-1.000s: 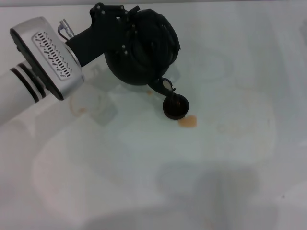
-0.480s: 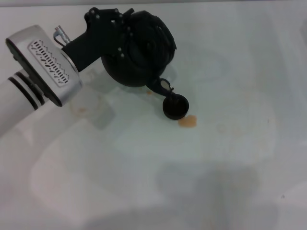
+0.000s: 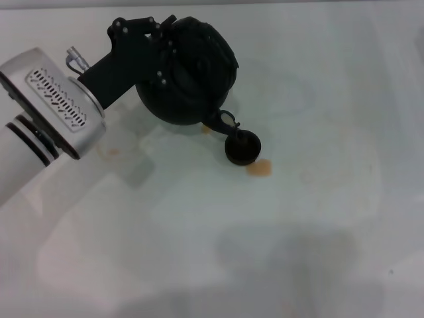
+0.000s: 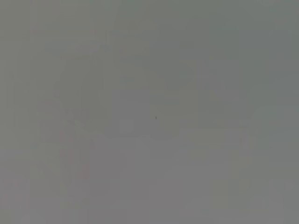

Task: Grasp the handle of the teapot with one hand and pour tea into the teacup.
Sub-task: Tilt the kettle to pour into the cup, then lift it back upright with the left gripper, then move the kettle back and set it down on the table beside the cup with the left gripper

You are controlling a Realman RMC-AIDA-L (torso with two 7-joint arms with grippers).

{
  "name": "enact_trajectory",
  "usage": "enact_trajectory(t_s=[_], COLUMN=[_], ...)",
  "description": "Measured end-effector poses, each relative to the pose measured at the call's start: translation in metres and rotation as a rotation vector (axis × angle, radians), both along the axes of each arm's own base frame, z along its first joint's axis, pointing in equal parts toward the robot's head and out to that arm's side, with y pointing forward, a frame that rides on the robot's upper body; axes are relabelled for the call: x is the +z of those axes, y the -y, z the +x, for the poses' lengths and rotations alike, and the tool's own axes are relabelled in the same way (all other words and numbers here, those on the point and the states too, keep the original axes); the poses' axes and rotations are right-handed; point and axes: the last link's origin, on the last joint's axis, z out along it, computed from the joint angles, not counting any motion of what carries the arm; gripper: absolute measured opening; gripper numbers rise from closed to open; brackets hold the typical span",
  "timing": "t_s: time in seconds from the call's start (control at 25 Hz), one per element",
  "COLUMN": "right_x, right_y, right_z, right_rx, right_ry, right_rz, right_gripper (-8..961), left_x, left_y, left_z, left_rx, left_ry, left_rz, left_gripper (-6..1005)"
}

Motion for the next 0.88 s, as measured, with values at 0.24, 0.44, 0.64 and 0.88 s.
enact_trajectory(t_s=[0.24,0.44,0.64,0.88], right_x=[0.001,0.001,0.001,0.001], right_y=[-0.003,-0.005,-0.008,-0.013], right_z=[-0.003,-0.005,-0.008,-0.012], right_rx=[0.008,0.013,0.021,0.028], right_ry=[0.001,0.002,0.003,0.003], right_rz=[0.001,0.002,0.002,-0.002], right_gripper=[829,829,829,829], left_x=[0.005,0.011,0.021,0.034], left_y=[0.011,0.021,0.031,0.038], left_z=[-0.006,-0.016,-0.035,-0.051], left_rx=[0.015,0.051,0.150,0.266], left_ry=[0.055,0.108,0.187,0.344], left_rz=[0.019,0.051,0.115,0.147], left_gripper=[104,104,104,103])
